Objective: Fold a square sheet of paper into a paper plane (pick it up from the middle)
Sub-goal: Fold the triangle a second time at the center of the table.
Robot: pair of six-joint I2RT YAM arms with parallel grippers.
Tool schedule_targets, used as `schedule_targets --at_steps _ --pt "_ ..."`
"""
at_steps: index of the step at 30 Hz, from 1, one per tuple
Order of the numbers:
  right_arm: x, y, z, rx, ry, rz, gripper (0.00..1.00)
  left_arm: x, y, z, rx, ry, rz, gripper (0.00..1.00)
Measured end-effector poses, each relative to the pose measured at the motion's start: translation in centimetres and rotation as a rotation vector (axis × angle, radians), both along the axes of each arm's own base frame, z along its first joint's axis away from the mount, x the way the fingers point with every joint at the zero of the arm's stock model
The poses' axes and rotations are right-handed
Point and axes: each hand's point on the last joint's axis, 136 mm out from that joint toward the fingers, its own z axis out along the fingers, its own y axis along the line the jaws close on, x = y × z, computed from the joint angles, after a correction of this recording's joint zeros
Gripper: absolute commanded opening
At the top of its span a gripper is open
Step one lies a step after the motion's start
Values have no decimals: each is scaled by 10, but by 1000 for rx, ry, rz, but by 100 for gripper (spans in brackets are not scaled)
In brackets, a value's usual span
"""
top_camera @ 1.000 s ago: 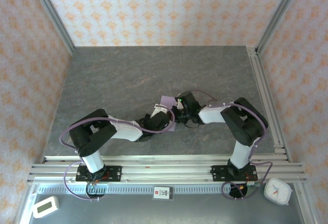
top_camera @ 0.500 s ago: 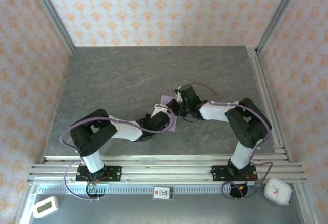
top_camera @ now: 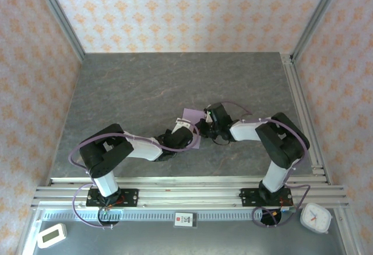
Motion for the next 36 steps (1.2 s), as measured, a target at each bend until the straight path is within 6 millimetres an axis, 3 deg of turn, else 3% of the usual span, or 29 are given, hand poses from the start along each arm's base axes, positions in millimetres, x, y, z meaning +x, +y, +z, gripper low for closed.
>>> schedule_targets --at_steps 6,13,20,30,36 --pt "16 2 18 17 -50 -13 0 0 0 0 -1 0 0 0" --pt "12 -11 -11 -33 -4 -28 0 0 -1 0 -2 -1 -1 0" --pt "13 -13 -11 -30 -13 -25 0 1 -2 0 -8 -2 -3 0" --pt "9 -5 20 8 -61 -4 0 1 -4 0 -21 3 -4 0" --pt "-6 11 23 34 -57 29 0 1 -8 1 -36 10 -11 0"
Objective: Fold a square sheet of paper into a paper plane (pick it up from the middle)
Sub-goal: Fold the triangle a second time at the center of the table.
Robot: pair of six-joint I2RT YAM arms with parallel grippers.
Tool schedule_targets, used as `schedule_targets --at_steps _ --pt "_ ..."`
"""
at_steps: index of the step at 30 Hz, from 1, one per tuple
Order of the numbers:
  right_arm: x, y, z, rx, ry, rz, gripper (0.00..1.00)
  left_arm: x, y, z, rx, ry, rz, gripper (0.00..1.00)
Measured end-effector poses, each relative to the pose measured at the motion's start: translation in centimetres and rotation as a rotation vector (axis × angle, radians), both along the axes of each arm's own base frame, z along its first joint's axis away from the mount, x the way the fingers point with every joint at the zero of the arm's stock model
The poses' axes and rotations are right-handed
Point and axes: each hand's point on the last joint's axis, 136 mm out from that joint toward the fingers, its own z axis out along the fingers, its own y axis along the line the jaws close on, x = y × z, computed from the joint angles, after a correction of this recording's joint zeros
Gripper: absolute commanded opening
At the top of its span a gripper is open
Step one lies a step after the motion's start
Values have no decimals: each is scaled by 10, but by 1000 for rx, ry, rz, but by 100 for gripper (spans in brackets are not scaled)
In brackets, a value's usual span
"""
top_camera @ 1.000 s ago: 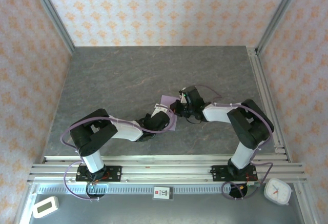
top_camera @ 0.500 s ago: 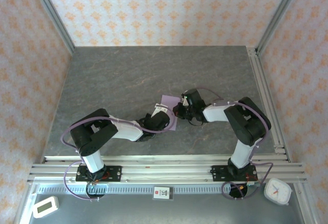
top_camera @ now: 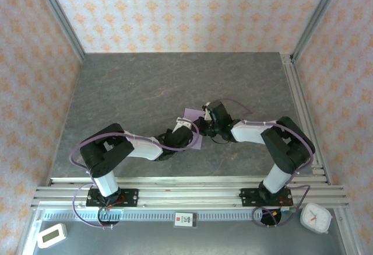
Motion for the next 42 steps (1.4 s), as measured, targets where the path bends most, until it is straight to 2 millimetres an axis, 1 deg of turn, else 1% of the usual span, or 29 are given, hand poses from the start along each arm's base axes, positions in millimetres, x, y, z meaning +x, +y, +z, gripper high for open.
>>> schedule_targets --at_steps 4,12,20,23,26,27,29,31,32,33,35,39,42 --pt "-9 1 -8 1 19 5 0 -2 -7 0 -5 7 -18 0" --pt "-14 -3 -35 -31 66 0 0 -3 -13 0 -5 20 -32 0" --pt "-12 -2 -35 -18 54 1 0 -3 -13 1 14 35 -29 0" --pt "-12 -2 -34 -10 45 1 0 -3 -9 6 5 48 -5 13" --pt "-12 -2 -34 -4 36 1 0 2 0 25 -58 40 37 23" --pt "-13 -2 -34 -2 34 1 0 5 3 34 -89 30 52 24" --pt "-13 -2 -34 0 31 1 0 8 8 51 -143 9 70 24" --pt "-12 -2 -34 3 30 1 0 6 7 63 -192 2 62 21" --pt "-13 -2 -34 3 30 1 0 3 5 66 -217 7 49 16" --pt "-12 -3 -34 3 29 0 0 -1 4 66 -239 14 37 8" --pt "-12 -3 -34 3 30 0 0 -10 2 62 -268 40 6 0" --pt "-12 -3 -34 4 29 0 0 -30 0 44 -307 107 -52 0" --pt "-13 -4 -34 5 28 -2 0 -38 1 35 -316 140 -62 0"
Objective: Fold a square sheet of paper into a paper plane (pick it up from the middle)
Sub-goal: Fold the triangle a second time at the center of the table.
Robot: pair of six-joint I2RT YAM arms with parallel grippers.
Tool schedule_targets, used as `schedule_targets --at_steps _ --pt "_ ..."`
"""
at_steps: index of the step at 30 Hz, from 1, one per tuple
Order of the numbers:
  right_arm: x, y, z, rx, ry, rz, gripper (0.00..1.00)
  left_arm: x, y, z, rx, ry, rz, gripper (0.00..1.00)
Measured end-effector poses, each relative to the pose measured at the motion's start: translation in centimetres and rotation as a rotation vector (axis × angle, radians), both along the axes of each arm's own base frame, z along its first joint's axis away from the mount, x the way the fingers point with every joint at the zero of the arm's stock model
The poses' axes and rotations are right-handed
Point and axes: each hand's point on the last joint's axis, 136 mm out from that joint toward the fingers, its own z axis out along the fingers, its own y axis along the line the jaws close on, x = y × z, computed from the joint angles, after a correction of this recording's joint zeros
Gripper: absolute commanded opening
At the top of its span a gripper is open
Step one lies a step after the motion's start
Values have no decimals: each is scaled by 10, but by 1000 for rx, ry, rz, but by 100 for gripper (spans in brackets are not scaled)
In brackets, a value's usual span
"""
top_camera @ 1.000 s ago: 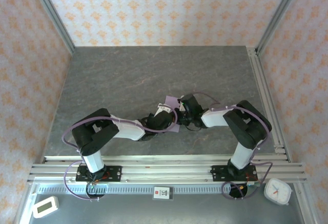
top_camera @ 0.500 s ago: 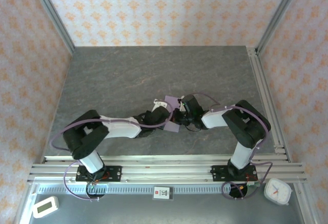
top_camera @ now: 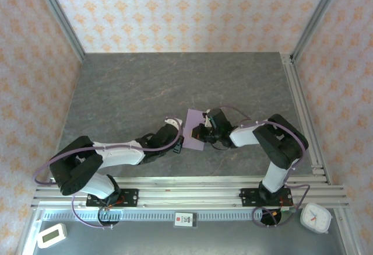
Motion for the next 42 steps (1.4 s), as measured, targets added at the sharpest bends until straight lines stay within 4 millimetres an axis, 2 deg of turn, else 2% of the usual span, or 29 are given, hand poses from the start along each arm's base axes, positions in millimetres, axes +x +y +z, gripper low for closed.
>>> schedule_targets --at_steps 11,17,22,29,34,37,42 --pt "-4 -7 0 -19 21 -5 0 -3 -17 -6 -66 25 -44 0" --pt "-5 -7 0 -20 23 -5 0 -12 -34 -11 -75 45 -100 0" --pt "-5 -7 0 -20 22 -6 0 -11 -45 -14 -74 48 -117 0" --pt "-5 -7 0 -20 22 -6 0 -8 -44 -34 -41 63 -103 0" --pt "-2 -10 0 -19 23 -15 0 -4 -46 -34 -60 44 -91 0" --pt "-2 -10 -1 -19 23 -15 0 -8 -45 -33 -74 38 -89 0" --pt "-5 -9 -1 -9 34 -1 0 -27 -39 -33 -90 57 -90 0"
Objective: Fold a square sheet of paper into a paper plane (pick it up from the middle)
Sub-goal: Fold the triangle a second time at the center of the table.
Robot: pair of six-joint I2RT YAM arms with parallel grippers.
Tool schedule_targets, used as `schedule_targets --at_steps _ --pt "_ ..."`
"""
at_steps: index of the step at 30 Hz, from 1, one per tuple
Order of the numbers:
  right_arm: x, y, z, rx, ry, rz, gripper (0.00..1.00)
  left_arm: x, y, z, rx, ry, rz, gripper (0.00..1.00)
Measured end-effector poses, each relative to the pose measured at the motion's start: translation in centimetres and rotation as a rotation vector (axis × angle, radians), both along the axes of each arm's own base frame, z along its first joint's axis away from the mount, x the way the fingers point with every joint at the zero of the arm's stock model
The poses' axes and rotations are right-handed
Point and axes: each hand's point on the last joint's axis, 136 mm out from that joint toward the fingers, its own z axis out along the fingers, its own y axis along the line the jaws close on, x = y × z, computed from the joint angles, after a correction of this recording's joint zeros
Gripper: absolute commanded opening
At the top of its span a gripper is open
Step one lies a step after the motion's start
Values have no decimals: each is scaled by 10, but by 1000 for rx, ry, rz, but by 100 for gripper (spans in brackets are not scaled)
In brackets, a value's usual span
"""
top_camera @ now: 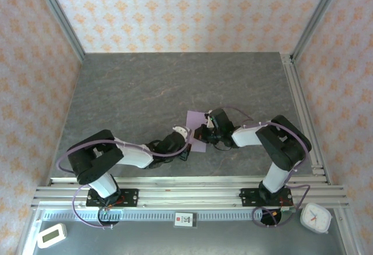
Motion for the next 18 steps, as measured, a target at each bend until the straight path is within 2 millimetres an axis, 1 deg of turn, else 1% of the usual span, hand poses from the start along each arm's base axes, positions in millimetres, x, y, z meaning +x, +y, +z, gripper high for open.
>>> schedule_targets --at_steps 5,10,12,14,18 --pt "-2 0 0 3 2 20 0 -22 11 -1 -22 30 5 0" --pt "-2 0 0 -14 -15 73 0 -34 30 2 -24 51 33 0" --pt "1 0 0 -25 -26 86 0 -35 34 7 -26 46 43 0" --pt "4 -1 0 -32 -31 93 0 -32 34 18 -42 26 55 0" --pt "6 -3 1 -46 -29 99 0 -19 27 42 -80 -17 76 0"
